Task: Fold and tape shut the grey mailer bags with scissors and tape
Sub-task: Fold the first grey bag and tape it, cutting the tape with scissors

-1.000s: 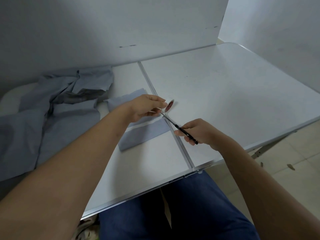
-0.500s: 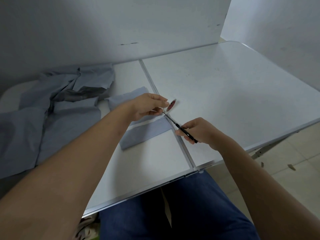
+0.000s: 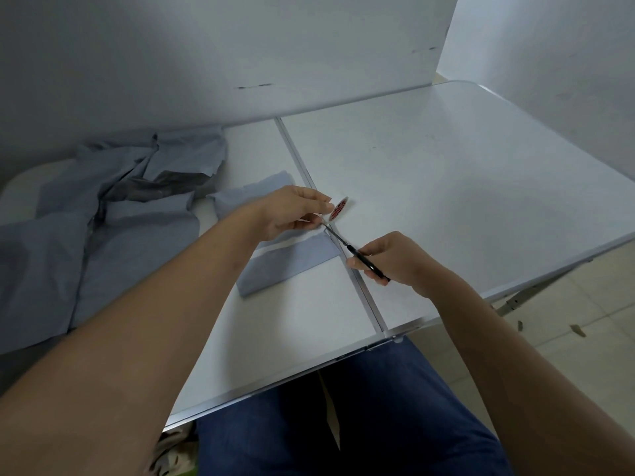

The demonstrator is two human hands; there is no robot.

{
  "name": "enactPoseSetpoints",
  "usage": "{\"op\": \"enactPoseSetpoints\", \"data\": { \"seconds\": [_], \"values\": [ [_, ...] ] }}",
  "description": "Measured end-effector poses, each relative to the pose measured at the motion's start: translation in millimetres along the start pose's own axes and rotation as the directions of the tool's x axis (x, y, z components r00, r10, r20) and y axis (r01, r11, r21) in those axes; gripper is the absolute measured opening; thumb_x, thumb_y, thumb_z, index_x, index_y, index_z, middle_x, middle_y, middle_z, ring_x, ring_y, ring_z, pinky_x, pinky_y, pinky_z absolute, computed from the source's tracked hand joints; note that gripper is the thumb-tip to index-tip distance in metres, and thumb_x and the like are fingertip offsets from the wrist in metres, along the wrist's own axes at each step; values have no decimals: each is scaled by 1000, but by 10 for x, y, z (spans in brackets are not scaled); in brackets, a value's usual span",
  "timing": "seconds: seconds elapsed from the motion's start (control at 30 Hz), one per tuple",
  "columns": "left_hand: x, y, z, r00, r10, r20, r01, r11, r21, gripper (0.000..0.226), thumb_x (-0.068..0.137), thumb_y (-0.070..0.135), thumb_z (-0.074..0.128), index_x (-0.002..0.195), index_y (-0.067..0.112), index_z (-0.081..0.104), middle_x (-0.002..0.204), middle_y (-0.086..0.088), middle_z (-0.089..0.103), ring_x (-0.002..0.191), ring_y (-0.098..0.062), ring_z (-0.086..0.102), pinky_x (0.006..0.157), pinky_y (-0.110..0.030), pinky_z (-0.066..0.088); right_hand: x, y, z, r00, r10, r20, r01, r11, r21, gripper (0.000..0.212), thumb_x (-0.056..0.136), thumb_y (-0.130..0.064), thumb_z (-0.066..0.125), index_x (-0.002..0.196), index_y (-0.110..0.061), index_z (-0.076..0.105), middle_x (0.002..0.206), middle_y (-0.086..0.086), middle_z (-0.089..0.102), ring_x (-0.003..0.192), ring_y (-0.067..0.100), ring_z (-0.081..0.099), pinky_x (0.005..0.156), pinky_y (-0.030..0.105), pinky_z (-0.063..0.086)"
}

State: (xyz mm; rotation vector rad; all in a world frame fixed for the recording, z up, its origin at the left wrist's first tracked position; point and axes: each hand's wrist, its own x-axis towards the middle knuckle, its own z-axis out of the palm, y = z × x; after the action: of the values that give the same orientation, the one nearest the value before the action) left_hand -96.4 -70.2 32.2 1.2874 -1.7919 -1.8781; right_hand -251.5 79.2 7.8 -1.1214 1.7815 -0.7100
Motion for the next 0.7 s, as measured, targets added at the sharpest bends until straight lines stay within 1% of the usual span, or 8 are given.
{"op": "enactPoseSetpoints", "data": {
  "seconds": [0.1,0.17,0.23,0.3,0.43,0.5,0.6,0.7],
  "values": [
    [-11,9,-4,1000,15,1,-15,1000,-25,34,85,13,72,117,4,65,96,-6,64,72,-11,59,70,-18,56,4,0,3,1000,5,12,-5,1000,2,26,84,-34,72,81,-9,74,53,0,59,43,12,47,56,26,44],
    [-10,18,-30,999,44,-4,-44,996,-73,31,84,14,73,113,7,67,94,-4,64,73,-11,60,71,-19,55,-2,-10,4,1000,10,25,-10,1000,-8,29,84,-37,72,87,-8,71,55,1,63,44,12,53,58,29,50],
    [1,26,-68,997,75,-18,-76,989,-124,25,83,16,75,107,12,68,91,-1,66,77,-11,60,79,-24,54,-7,-23,-21,1000,6,6,-6,1000,-15,31,84,-39,72,91,-10,68,60,4,67,46,14,60,54,24,53],
    [8,38,-103,993,106,-53,-114,979,-171,26,83,18,75,108,12,68,90,0,67,78,-11,61,84,-26,54,-3,-35,-64,1000,-5,-22,4,1000,-30,31,85,-40,71,92,-11,66,64,6,69,49,16,65,48,18,48],
    [2,56,-147,977,159,-140,-183,967,-179,25,86,21,72,109,12,70,98,-3,70,81,-11,61,82,-25,54,50,-32,-122,991,-34,-130,22,996,-91,27,88,-39,67,91,-13,66,65,2,71,54,16,69,55,19,51],
    [-15,56,-142,972,171,-161,-196,968,-155,24,88,22,70,110,13,70,104,-5,70,83,-10,61,84,-25,54,121,-14,-173,981,-30,-193,-11,978,-207,31,88,-42,65,89,-12,67,67,4,71,55,15,70,63,27,57],
    [-20,33,-107,971,174,-164,-191,977,-93,24,87,22,70,110,14,70,101,-2,70,83,-11,60,80,-24,52,308,28,-295,952,-14,-306,-135,877,-460,35,87,-43,63,87,-8,65,81,10,70,68,23,70,72,36,59],
    [-4,37,-48,974,173,-145,-179,983,-30,21,86,21,72,106,14,70,94,1,69,81,-11,60,85,-26,54,460,-13,-382,929,-38,-368,-184,815,-549,31,88,-37,60,91,-8,49,96,11,62,84,31,67,76,38,55]
  ]
}}
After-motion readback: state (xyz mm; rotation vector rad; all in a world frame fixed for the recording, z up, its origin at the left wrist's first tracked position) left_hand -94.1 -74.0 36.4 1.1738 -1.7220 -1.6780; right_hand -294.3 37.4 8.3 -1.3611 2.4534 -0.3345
